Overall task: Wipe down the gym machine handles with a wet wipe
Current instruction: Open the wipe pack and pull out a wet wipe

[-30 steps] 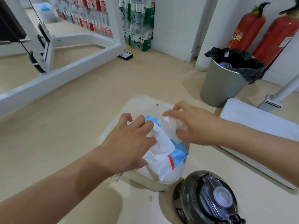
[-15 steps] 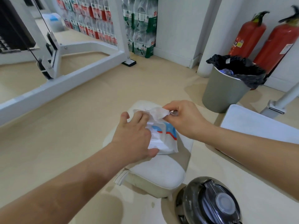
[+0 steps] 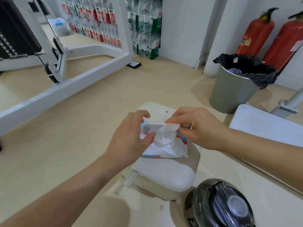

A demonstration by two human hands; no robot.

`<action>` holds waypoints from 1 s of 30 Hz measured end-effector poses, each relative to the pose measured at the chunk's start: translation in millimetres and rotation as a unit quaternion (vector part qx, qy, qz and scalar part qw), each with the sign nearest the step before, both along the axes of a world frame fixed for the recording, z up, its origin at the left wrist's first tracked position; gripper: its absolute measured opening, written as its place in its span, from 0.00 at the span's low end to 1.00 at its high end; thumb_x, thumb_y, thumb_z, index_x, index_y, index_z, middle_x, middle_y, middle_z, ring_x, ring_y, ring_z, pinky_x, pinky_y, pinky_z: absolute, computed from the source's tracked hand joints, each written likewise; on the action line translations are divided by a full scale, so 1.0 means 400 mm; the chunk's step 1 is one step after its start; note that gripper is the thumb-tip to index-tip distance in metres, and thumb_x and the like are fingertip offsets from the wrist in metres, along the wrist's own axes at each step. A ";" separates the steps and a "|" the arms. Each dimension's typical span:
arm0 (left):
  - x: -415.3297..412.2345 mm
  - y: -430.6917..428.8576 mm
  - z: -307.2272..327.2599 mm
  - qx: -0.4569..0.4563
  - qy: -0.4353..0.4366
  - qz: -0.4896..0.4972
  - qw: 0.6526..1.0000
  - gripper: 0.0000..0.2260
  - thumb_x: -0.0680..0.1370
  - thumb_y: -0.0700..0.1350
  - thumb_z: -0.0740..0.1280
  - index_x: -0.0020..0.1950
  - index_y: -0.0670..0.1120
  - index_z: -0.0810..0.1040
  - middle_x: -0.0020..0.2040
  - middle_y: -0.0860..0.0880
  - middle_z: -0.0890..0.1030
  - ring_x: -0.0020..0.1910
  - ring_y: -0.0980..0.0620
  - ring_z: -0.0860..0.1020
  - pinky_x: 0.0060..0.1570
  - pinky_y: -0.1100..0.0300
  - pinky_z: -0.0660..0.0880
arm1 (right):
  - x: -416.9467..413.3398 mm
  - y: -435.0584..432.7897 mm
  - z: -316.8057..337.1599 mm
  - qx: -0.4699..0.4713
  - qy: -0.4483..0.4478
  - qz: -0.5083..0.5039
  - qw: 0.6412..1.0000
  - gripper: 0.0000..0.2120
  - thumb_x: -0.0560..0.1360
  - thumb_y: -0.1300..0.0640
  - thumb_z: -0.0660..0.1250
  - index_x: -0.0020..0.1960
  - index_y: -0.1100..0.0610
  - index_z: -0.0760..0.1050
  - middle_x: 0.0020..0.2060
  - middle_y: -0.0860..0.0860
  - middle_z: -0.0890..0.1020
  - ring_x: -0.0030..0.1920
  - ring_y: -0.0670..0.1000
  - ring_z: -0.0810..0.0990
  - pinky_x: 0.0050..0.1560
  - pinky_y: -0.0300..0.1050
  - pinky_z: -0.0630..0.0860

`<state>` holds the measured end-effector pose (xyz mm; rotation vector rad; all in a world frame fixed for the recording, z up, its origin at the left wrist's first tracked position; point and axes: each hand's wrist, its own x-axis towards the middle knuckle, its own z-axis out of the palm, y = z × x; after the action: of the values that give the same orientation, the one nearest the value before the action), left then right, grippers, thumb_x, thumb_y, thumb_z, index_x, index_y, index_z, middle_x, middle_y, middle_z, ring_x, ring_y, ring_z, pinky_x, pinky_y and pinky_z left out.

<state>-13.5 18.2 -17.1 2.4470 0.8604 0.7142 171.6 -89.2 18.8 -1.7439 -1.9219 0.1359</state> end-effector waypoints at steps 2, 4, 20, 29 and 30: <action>0.021 -0.002 -0.011 -0.008 0.025 0.016 1.000 0.10 0.69 0.44 0.69 0.47 0.52 0.73 0.46 0.54 0.71 0.39 0.50 0.74 0.39 0.56 0.71 | -0.006 -0.012 -0.001 -0.020 -0.063 0.028 0.997 0.14 0.70 0.57 0.63 0.51 0.53 0.83 0.45 0.48 0.83 0.36 0.43 0.75 0.36 0.37 0.71; 0.018 0.009 -0.014 -0.015 0.034 0.008 0.999 0.11 0.67 0.42 0.69 0.42 0.55 0.70 0.43 0.55 0.69 0.36 0.51 0.74 0.36 0.56 0.70 | -0.011 -0.027 -0.009 -0.044 -0.142 0.056 0.987 0.17 0.69 0.51 0.59 0.51 0.51 0.83 0.47 0.49 0.83 0.36 0.51 0.80 0.32 0.40 0.75; -0.032 -0.009 -0.034 0.226 0.240 -0.176 0.928 0.16 0.64 0.42 0.54 0.41 0.45 0.79 0.43 0.49 0.80 0.38 0.46 0.78 0.27 0.58 0.74 | -0.071 -0.020 -0.011 -0.237 -0.389 0.095 0.885 0.14 0.79 0.51 0.52 0.60 0.53 0.70 0.55 0.52 0.77 0.45 0.58 0.77 0.31 0.47 0.62; -0.008 0.033 0.052 -0.135 0.008 -0.105 0.985 0.18 0.66 0.50 0.60 0.54 0.55 0.79 0.51 0.58 0.80 0.52 0.59 0.77 0.53 0.70 0.71 | 0.002 0.023 0.151 -0.238 0.291 -0.046 0.925 0.10 0.77 0.54 0.65 0.42 0.57 0.82 0.32 0.51 0.77 0.31 0.45 0.74 0.33 0.38 0.74; 0.001 0.026 0.087 -0.228 -0.047 -0.106 0.967 0.17 0.66 0.52 0.65 0.54 0.56 0.78 0.50 0.57 0.81 0.52 0.60 0.78 0.52 0.66 0.74 | 0.002 0.027 0.176 -0.213 0.343 -0.052 0.914 0.09 0.76 0.54 0.67 0.43 0.56 0.83 0.33 0.50 0.77 0.33 0.45 0.73 0.32 0.36 0.73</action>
<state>-13.1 28.7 17.8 2.0345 0.6304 0.4849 172.3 -78.4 89.0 -1.7255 -1.3311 1.0479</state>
